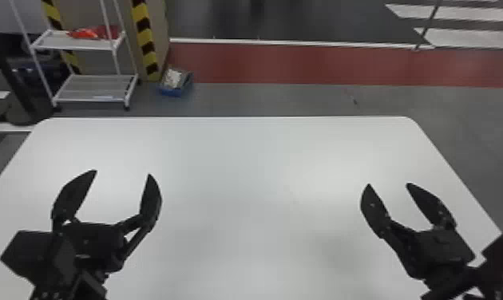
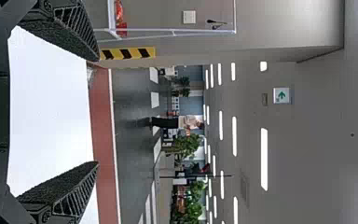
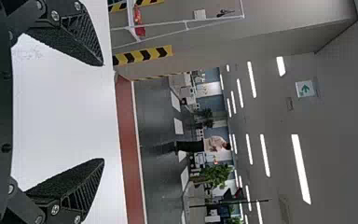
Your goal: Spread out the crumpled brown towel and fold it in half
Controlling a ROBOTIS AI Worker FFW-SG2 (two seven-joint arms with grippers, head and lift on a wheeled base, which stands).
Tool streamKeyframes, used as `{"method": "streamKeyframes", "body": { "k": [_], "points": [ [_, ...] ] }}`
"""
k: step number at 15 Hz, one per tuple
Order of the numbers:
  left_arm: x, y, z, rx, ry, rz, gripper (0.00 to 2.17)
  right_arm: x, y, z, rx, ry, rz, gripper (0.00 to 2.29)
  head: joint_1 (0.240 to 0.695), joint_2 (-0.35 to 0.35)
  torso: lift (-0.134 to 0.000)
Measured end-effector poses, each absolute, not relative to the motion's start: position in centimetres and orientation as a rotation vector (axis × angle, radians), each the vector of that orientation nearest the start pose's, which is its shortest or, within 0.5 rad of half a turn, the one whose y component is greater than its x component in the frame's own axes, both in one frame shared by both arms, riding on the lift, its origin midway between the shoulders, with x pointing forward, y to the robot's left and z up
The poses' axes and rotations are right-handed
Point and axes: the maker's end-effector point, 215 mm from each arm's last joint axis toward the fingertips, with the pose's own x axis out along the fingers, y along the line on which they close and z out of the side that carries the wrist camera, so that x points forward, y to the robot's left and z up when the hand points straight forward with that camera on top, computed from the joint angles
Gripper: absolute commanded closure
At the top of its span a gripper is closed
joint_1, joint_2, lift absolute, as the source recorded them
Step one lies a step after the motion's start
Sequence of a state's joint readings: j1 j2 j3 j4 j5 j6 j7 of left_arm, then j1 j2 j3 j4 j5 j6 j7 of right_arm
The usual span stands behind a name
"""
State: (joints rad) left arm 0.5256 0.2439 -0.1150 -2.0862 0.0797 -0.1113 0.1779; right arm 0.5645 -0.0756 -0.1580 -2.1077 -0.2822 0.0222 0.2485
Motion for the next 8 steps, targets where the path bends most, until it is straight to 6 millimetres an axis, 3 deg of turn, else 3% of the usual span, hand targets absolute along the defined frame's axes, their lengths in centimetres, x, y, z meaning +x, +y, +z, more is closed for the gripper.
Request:
{"method": "streamKeyframes", "body": {
  "k": [8],
  "points": [
    [43.58,21.66,-30.08,0.055,-0.083,-0.046,0.1,42.52,-26.24,-32.28,0.138,0.016,0.153,0.16,0.695,-0.06,-0.123]
  ]
}}
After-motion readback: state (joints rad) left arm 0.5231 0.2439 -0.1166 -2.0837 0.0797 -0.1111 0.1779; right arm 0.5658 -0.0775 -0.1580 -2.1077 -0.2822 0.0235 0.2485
